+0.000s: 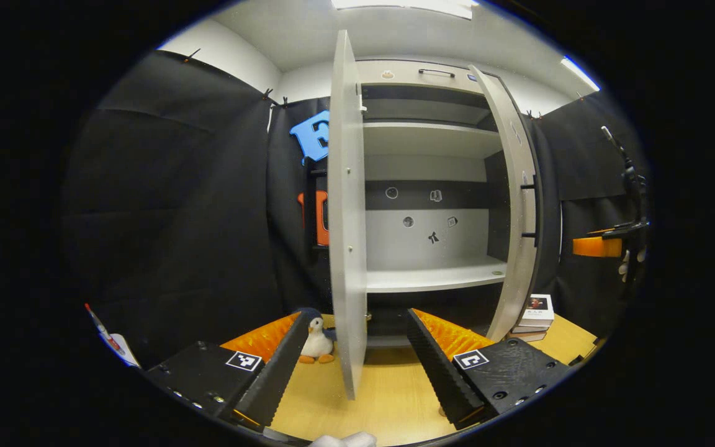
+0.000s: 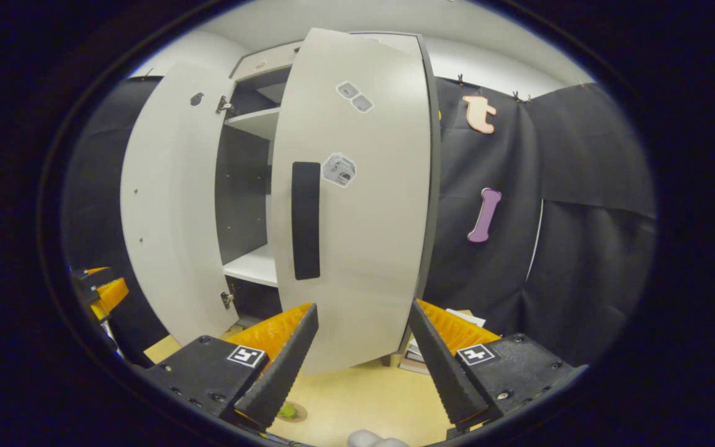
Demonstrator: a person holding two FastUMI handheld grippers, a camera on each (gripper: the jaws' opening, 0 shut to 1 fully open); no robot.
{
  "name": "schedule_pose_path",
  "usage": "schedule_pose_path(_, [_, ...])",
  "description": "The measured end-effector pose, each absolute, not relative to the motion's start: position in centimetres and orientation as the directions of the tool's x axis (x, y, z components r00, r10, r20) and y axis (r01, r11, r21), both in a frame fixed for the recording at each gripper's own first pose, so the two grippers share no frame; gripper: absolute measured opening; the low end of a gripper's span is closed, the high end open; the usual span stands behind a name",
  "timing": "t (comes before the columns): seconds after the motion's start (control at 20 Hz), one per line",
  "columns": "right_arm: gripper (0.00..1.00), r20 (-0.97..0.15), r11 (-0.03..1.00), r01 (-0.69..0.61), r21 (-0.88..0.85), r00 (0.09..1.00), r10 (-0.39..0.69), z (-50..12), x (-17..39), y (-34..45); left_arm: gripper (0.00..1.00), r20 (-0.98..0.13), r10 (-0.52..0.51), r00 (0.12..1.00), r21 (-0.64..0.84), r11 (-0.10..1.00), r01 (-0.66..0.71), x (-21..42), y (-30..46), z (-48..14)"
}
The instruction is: Grasp the bottle in the cabinet with the left hand and place it on the coaster, then close the right door with the right hand and the left door with the left hand.
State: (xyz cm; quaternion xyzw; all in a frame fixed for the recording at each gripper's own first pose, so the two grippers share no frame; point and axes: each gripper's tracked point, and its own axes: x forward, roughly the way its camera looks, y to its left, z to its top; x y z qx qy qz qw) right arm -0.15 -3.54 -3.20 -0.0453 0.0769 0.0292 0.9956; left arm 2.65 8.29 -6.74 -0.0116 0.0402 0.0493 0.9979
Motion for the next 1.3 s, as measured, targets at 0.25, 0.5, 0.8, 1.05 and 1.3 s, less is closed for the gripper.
schedule_pose_path(0.25, [0.95,-0.207,0.999,-0.021,-0.047,0.978,0.011,-4.8,-2.3,-3.5,0.96,-0.056,0.163,0.985,-0.001,0.987,-0.164,3.6,14.2,-5.7])
schedule_pose_path(0.5, [0.95,-0.222,0.999,0.011,-0.049,0.975,-0.022,-5.2,-3.4,-3.9,0.96,0.004,0.246,0.969,0.027,0.969,-0.246,6.3,19.9,-2.3])
schedule_pose_path(0.8, [0.95,-0.233,0.999,0.019,-0.041,0.972,-0.028,-4.7,-3.6,-4.4,0.96,0.051,0.271,0.961,-0.002,0.962,-0.272,10.1,21.2,1.0])
schedule_pose_path(1.05, [0.95,-0.237,1.0,0.0,-0.03,0.972,-0.007,-5.0,-3.9,-4.3,0.92,0.059,0.298,0.953,0.029,0.953,-0.3,10.9,20.3,1.1])
schedule_pose_path(1.3, [0.98,-0.228,1.0,-0.026,-0.012,0.973,0.022,-4.9,-3.5,-3.8,0.88,0.066,0.286,0.956,0.043,0.956,-0.289,11.0,19.6,1.4])
